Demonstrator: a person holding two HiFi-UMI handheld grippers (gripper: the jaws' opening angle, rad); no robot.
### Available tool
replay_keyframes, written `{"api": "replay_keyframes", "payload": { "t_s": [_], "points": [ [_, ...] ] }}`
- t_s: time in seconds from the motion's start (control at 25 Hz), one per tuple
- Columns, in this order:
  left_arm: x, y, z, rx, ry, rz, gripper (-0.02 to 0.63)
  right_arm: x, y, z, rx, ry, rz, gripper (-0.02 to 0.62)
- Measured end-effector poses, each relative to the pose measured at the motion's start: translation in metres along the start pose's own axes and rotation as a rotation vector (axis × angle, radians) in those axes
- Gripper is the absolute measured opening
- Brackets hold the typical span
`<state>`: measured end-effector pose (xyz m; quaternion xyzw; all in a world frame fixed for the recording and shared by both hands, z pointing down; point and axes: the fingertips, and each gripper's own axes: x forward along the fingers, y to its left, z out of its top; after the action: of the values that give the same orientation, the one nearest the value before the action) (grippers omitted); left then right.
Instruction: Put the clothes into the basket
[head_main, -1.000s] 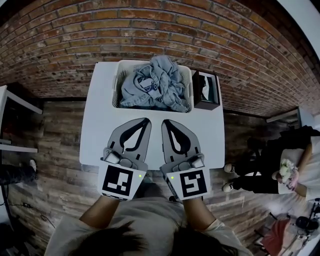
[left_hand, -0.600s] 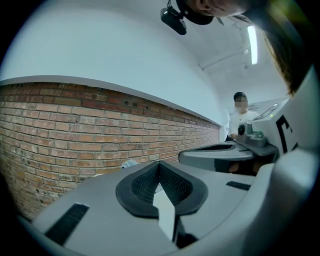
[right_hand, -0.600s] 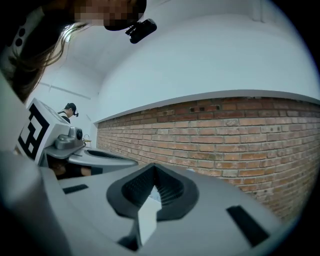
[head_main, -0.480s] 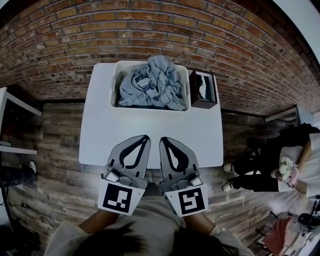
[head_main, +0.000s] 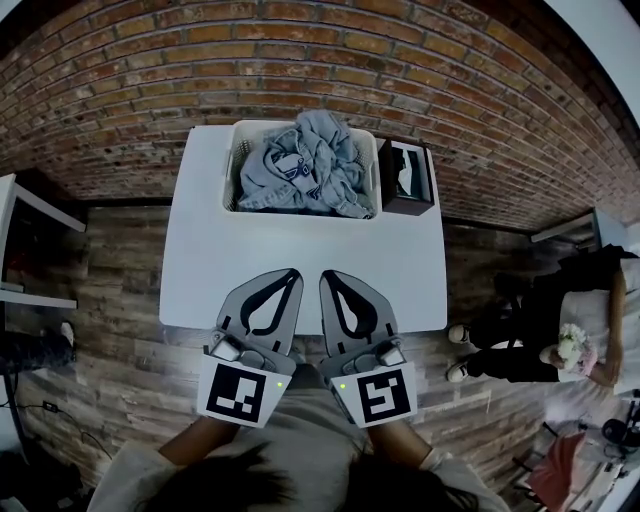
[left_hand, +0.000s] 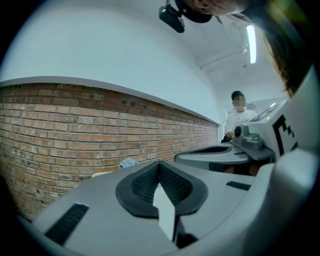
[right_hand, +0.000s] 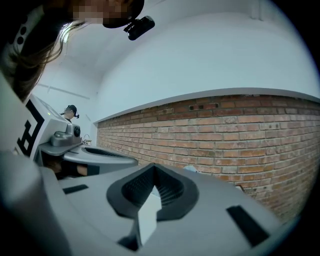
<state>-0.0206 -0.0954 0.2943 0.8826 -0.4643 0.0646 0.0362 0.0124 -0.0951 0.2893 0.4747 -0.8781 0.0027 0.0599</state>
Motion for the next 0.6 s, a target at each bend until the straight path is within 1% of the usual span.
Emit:
{"api": "replay_keyframes", "payload": {
  "t_s": [0.2, 0.6],
  "points": [
    [-0.0003, -0.0018, 0.0014, -0.024, 0.000, -0.013, 0.006, -0.0007, 0.0048, 0.0000, -0.006, 0.003, 0.015, 0.006],
    [-0.0015, -0.0035, -0.0033, -0.015, 0.016, -0.019, 0.006, 0.0016, 0.0091, 0.0018, -0.013, -0.005, 0.033, 0.005]
  ]
}}
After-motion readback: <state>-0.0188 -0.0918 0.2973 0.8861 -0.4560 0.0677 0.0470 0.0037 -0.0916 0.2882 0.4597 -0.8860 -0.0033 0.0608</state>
